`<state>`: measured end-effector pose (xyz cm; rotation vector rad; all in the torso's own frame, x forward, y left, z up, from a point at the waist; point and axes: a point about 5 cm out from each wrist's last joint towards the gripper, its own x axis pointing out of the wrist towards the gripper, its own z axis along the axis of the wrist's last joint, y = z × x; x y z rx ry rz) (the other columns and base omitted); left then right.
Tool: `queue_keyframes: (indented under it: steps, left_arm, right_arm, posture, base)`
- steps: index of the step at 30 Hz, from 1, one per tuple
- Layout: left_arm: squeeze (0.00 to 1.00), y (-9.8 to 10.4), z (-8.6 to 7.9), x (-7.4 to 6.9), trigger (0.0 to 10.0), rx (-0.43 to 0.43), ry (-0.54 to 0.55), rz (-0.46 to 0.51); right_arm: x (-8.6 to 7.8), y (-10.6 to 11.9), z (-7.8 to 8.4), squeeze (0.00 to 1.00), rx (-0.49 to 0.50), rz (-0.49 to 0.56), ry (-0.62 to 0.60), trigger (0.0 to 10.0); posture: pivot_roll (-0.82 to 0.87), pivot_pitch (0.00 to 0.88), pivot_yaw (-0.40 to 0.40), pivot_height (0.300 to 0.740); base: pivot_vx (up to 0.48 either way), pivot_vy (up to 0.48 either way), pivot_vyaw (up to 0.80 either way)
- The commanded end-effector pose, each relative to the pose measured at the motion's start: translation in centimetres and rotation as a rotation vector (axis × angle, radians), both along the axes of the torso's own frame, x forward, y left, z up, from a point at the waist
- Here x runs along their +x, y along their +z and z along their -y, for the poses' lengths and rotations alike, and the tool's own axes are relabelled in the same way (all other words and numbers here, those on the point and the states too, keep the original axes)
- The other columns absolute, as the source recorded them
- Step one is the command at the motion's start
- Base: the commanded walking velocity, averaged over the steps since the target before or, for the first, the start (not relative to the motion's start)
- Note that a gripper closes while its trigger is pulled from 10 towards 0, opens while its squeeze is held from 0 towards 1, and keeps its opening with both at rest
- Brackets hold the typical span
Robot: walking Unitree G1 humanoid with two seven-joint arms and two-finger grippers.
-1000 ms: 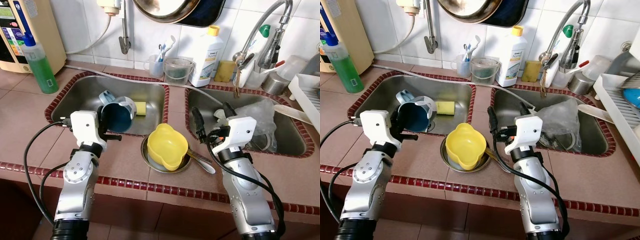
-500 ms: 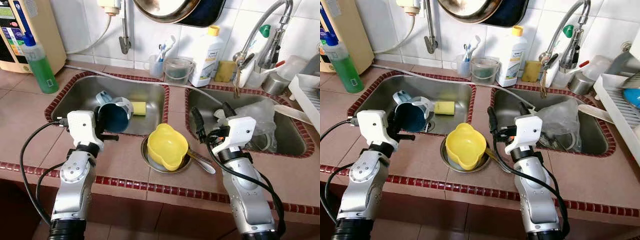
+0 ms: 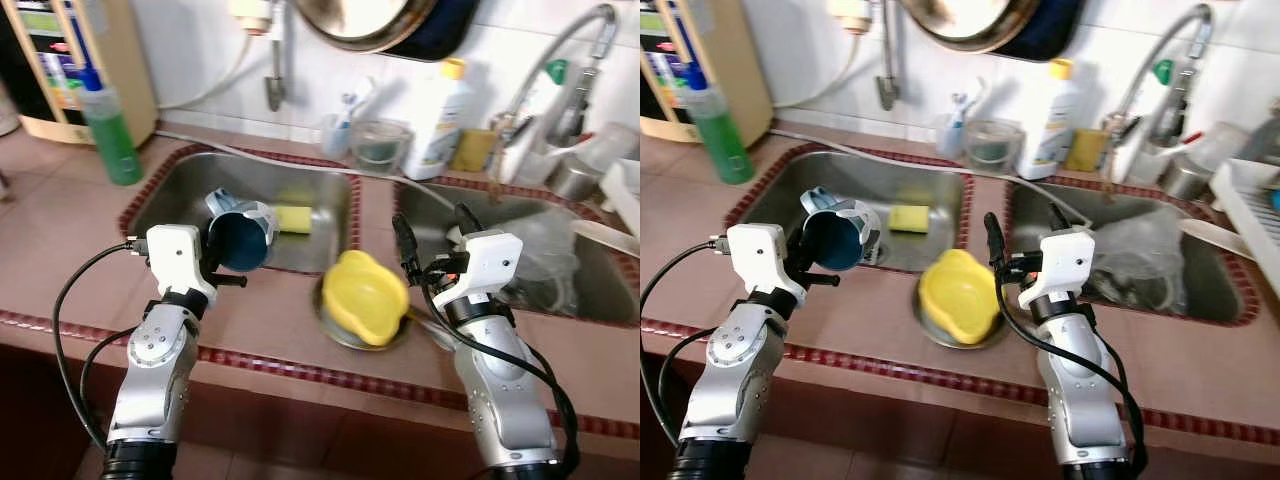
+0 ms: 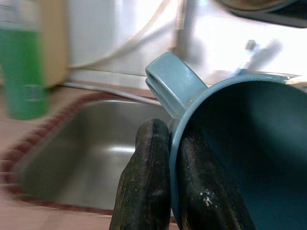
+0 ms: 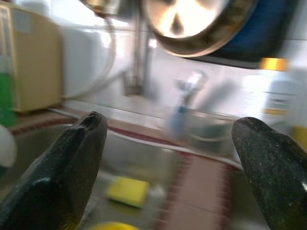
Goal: Kitchen organization
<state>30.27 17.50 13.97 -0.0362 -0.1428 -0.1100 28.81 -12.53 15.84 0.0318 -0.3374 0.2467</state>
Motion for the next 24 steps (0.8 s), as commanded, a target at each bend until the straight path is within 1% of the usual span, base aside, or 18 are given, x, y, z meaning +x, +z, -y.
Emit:
queue_keyframes:
  steps: [1, 4, 7, 11, 13, 18, 22, 24]
  left_arm:
    - [0.0, 0.88, 0.54, 0.04, 10.0, -0.003, -0.024, 0.031]
    - [0.0, 0.98, 0.55, 0.08, 10.0, 0.0, -0.027, 0.032]
    - [0.0, 1.3, 0.58, 0.09, 10.0, 0.001, -0.023, 0.055]
    - [0.0, 1.07, 0.68, 0.23, 10.0, 0.017, -0.015, 0.029]
    - [0.0, 0.99, 0.97, 0.21, 10.0, 0.04, -0.042, 0.027]
    - [0.0, 1.18, 1.27, 0.12, 10.0, 0.067, -0.092, 0.04]
    - [0.0, 1.33, 1.24, 0.12, 10.0, 0.07, -0.1, 0.048]
    - [0.0, 1.42, 1.17, 0.18, 10.0, 0.068, -0.102, 0.046]
  right_arm:
    - [-0.01, 0.05, 0.88, 0.0, -0.006, 0.003, -0.028, 10.0]
    - [-0.04, 0.01, 0.85, 0.0, -0.005, 0.003, -0.029, 10.0]
    - [-0.07, 0.0, 0.86, 0.0, -0.004, 0.003, -0.03, 10.0]
    - [-0.1, -0.09, 0.93, 0.0, -0.005, 0.001, -0.034, 10.0]
    - [-0.11, -0.13, 0.97, 0.0, -0.006, -0.001, -0.036, 10.0]
    - [-0.09, -0.28, 1.05, 0.0, -0.006, -0.005, -0.04, 10.0]
    - [-0.06, -0.25, 1.01, 0.0, -0.004, -0.005, -0.041, 10.0]
    - [-0.01, -0.23, 0.9, 0.0, -0.002, -0.004, -0.04, 10.0]
  posture:
    - [0.11, 0.0, -0.062, 0.74]
    - [0.11, 0.0, -0.059, 0.74]
    - [0.11, 0.0, -0.056, 0.74]
    - [0.11, 0.0, -0.053, 0.74]
    - [0.11, 0.0, -0.053, 0.74]
    - [0.11, 0.0, -0.052, 0.74]
    - [0.11, 0.0, -0.049, 0.74]
    - [0.11, 0.0, -0.048, 0.74]
  base:
    - [0.0, 0.416, 0.0]
    - [0.0, 0.414, 0.0]
    - [0.0, 0.0, 0.0]
    - [0.0, 0.0, 0.0]
    - [0.0, 0.0, 0.0]
    - [0.0, 0.0, 0.0]
    - [0.0, 0.0, 0.0]
    - [0.322, 0.0, 0.0]
